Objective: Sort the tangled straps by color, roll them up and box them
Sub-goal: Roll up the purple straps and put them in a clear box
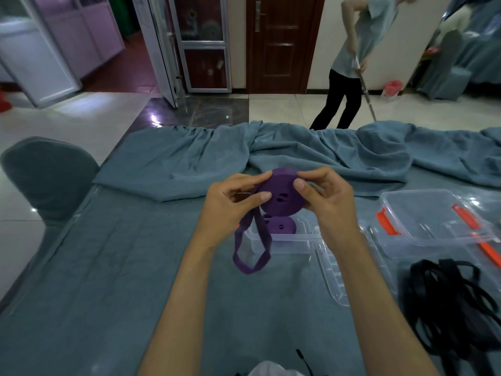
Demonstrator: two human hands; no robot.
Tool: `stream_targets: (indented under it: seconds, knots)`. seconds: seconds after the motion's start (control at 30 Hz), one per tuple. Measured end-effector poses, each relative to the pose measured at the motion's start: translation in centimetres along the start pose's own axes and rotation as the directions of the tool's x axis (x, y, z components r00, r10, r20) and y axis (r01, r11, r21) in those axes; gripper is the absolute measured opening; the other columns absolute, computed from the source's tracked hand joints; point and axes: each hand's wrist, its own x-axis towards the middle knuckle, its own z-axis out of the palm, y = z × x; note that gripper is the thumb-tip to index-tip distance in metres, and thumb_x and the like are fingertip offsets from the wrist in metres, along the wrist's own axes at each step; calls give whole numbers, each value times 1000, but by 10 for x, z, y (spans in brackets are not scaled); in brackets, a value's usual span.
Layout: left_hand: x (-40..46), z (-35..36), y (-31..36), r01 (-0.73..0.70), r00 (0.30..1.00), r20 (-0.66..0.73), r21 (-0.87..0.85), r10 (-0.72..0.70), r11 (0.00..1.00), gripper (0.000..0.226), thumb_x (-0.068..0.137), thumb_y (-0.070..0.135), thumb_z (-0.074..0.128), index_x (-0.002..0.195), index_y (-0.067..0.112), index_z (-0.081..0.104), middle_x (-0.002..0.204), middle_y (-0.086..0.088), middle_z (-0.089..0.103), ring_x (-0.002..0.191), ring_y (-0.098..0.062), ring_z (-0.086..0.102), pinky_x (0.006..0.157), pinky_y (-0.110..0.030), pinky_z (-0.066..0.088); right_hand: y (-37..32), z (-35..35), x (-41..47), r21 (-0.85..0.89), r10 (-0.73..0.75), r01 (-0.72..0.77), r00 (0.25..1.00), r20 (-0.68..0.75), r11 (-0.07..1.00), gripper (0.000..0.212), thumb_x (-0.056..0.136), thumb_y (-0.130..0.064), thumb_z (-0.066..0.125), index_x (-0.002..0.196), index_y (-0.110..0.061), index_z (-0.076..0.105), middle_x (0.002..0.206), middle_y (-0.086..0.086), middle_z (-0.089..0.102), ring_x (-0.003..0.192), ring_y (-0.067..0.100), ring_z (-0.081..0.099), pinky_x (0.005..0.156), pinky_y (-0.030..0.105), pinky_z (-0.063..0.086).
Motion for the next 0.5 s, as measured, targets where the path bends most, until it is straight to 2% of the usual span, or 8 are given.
stream_targets:
  seconds: [0.1,0.2,0.3,0.37,0.43,0.5]
  knots:
    - [-4,0,-1,-18,996,-88,36,21,999,31,82,8,89,108,25,82,107,-3,81,102,-22,78,89,-27,61,0,-3,1,-12,65,-64,993,103,998,28,83,-15,85,86,-14,57,101,17,78,94,32,78,78,46,66]
    - [-7,6,-4,-2,993,-122,9,3,1000,26,83,13,89,103,29,83,105,-1,82,101,-19,78,88,-24,60,2,-3,0,-63,38,-33,996,76,997,27,83,-21,88,95,-19,64,98,16,78,89,32,78,75,45,66]
    - [-4,0,-3,34,998,-53,40,-31,999,30,86,14,86,110,31,83,111,0,80,105,-16,76,90,-22,58,8,-4,-1,-112,-12,13,1000,14,994,23,86,-24,87,103,-28,72,104,9,79,98,32,76,86,56,63]
    - [-4,-2,-3,27,998,-59,79,-22,996,27,86,18,87,108,33,84,108,2,81,102,-16,77,88,-23,59,10,-5,-2,-102,38,-32,997,59,994,23,86,-27,87,101,-26,69,105,11,78,97,34,77,83,61,63]
    - [-5,1,-2,18,997,-72,40,-15,999,22,85,20,88,104,31,85,105,1,82,100,-18,78,86,-22,59,9,-5,-4,-67,117,-108,982,150,992,35,84,-31,89,102,-24,60,102,14,78,90,35,78,70,51,66]
    - [-5,5,-3,13,996,-84,10,-12,1000,21,84,20,88,103,29,84,104,-1,82,99,-19,79,85,-22,60,9,-4,-5,-62,126,-117,974,187,991,41,84,-30,89,114,-27,60,102,13,79,88,33,79,66,40,65]
